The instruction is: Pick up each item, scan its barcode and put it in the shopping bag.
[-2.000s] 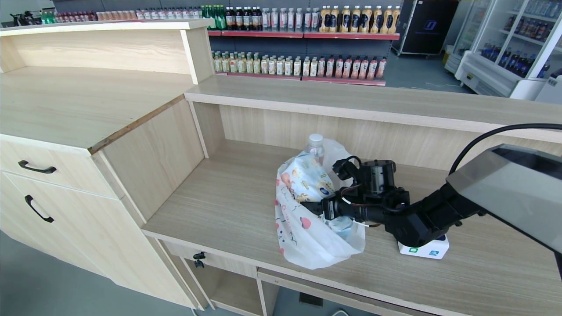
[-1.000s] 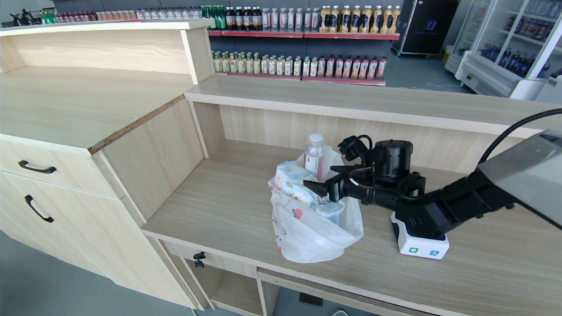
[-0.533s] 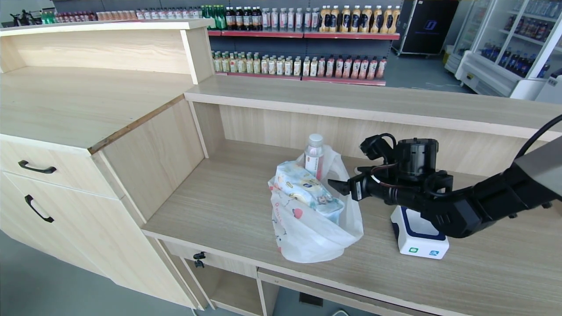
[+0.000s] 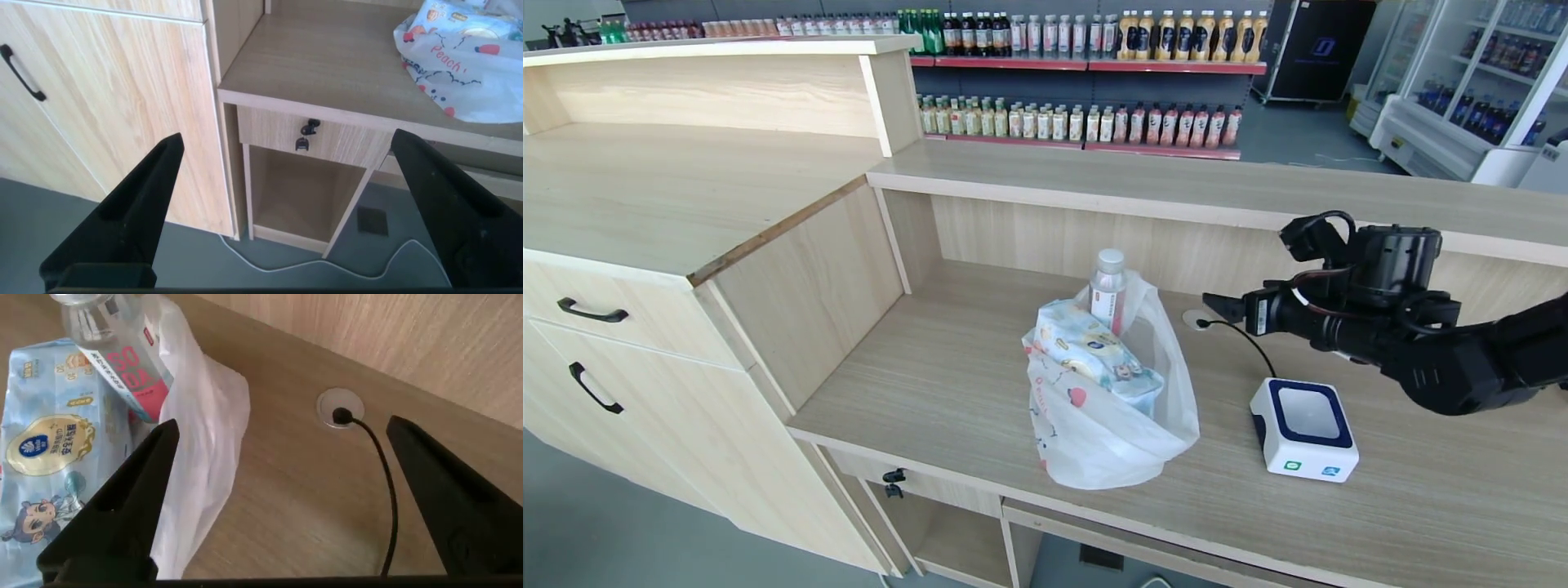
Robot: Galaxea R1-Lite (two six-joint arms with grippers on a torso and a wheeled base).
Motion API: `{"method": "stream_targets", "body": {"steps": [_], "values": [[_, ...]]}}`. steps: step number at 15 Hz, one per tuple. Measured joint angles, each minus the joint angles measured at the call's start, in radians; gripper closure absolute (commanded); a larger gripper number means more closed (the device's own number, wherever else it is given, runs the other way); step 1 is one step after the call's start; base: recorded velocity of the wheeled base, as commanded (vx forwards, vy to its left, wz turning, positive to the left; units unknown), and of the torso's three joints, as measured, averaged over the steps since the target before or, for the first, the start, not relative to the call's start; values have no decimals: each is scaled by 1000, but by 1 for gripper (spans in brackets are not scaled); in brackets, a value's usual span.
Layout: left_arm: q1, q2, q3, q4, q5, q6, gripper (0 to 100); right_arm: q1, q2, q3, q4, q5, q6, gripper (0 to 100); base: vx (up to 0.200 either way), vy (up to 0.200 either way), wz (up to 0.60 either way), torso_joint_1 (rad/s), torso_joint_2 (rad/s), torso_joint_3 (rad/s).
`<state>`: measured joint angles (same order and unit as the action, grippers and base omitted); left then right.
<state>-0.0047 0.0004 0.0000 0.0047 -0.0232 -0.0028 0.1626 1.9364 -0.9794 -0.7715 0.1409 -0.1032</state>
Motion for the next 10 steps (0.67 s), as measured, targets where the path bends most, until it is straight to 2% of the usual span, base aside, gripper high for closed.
{"method": "stream_targets", "body": {"steps": [1,5,7,9,10], "values": [[0,0,0,0,0,0,0,-27,-36,6,-1,0,-8,0,0,0,0,0,0,0],[1,0,0,0,0,0,0,-92,-186,50,9,-37,-113,0,0,0,-600,4,1,1],[1,0,0,0,0,0,0,-102,-280,70,84,-99,-126,0,0,0,-600,-5,2,-2],[0,0,0,0,0,0,0,-108,-381,75,216,-155,-110,0,0,0,-600,15,5,-2],[1,0,0,-1,0,0,0,-110,-426,75,254,-160,-87,0,0,0,0,0,0,0]]}}
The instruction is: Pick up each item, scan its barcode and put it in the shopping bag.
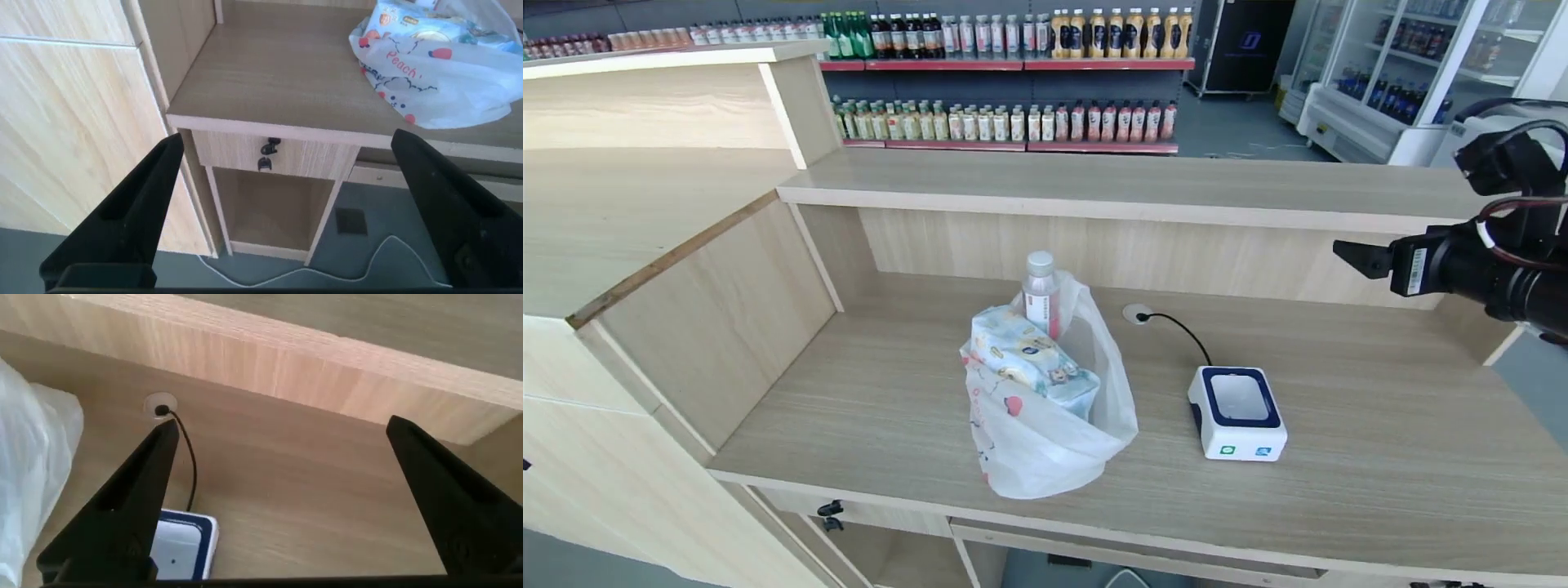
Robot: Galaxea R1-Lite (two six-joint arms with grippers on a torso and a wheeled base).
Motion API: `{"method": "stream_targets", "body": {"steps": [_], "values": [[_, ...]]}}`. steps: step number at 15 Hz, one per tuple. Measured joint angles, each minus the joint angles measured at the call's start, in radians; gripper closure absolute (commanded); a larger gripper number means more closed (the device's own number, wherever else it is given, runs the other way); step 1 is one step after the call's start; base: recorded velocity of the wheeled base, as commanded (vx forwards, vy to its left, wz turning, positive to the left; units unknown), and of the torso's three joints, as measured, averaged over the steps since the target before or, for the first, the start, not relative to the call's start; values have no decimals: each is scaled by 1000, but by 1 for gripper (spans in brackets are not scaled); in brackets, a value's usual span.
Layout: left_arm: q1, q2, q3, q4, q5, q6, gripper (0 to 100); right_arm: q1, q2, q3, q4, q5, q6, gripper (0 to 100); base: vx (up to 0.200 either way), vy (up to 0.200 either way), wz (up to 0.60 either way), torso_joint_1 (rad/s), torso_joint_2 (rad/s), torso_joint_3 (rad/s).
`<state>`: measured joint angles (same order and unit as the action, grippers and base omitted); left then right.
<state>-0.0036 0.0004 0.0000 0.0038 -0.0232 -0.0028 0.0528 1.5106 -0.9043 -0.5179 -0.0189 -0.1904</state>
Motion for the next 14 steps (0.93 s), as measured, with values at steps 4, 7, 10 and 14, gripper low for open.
{"method": "stream_targets", "body": {"steps": [4,7,10,14], "values": [[0,0,0,0,0,0,0,-79,-143,55,24,83,44,0,0,0,0,0,0,0],[-1,0,0,0,0,0,0,-140,-257,270,27,86,68,0,0,0,0,0,0,0],[0,0,0,0,0,0,0,-177,-413,523,22,76,92,0,0,0,0,0,0,0],[0,0,0,0,0,0,0,-184,-705,827,84,76,122,0,0,0,0,0,0,0]]}}
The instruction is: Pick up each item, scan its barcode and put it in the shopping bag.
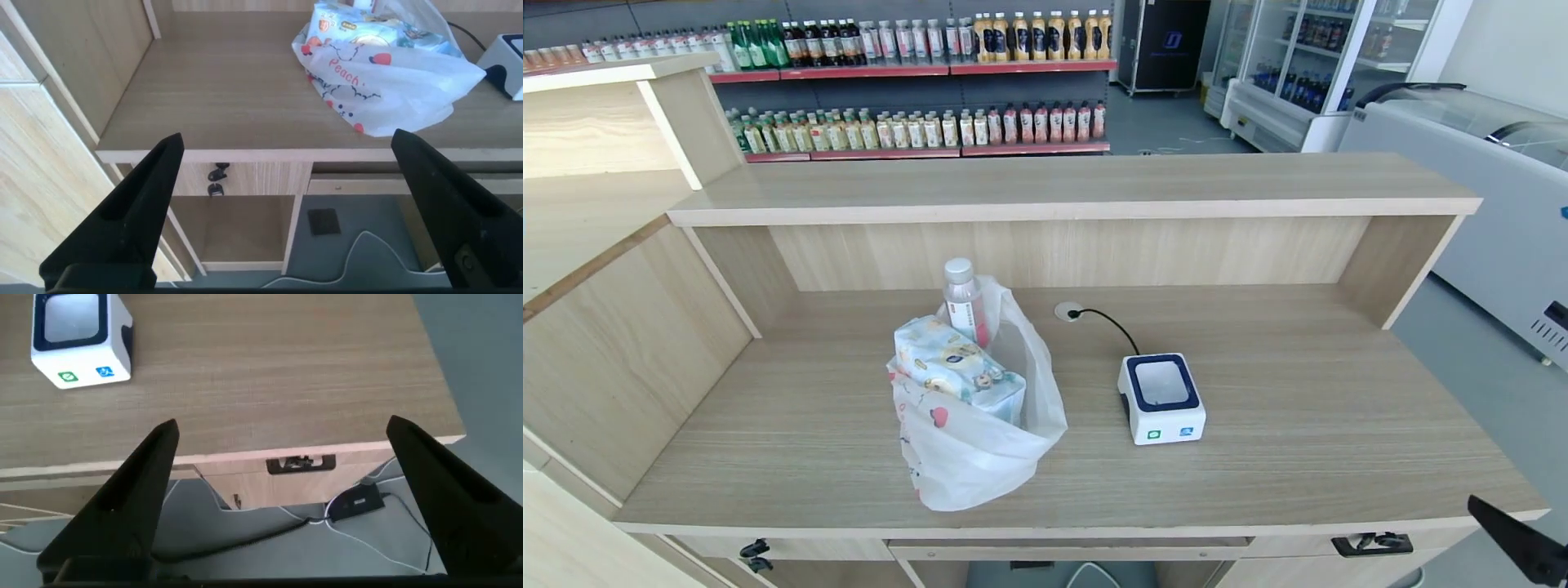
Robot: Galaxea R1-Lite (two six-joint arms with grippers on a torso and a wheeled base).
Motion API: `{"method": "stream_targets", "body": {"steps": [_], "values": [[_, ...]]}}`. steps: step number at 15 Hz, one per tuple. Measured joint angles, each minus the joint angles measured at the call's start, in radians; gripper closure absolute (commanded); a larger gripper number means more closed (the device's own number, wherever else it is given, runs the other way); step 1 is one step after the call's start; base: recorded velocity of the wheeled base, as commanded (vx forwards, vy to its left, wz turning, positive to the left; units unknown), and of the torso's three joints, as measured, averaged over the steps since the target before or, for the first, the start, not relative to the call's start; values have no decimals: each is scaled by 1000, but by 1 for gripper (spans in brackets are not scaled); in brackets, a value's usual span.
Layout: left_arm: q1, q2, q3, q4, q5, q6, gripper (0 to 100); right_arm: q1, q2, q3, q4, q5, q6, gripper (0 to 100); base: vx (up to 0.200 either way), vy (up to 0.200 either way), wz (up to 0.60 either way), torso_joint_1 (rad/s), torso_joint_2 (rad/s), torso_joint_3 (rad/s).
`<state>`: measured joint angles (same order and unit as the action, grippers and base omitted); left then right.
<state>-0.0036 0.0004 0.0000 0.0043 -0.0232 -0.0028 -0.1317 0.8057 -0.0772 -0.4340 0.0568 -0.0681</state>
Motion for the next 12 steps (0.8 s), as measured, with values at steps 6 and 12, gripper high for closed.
{"method": "stream_targets", "body": {"steps": [6,12], "values": [[-1,0,0,0,0,0,0,50,-578,69,422,-53,17,0,0,0,0,0,0,0],[0,0,0,0,0,0,0,97,-723,76,441,-66,45,0,0,0,0,0,0,0]]}}
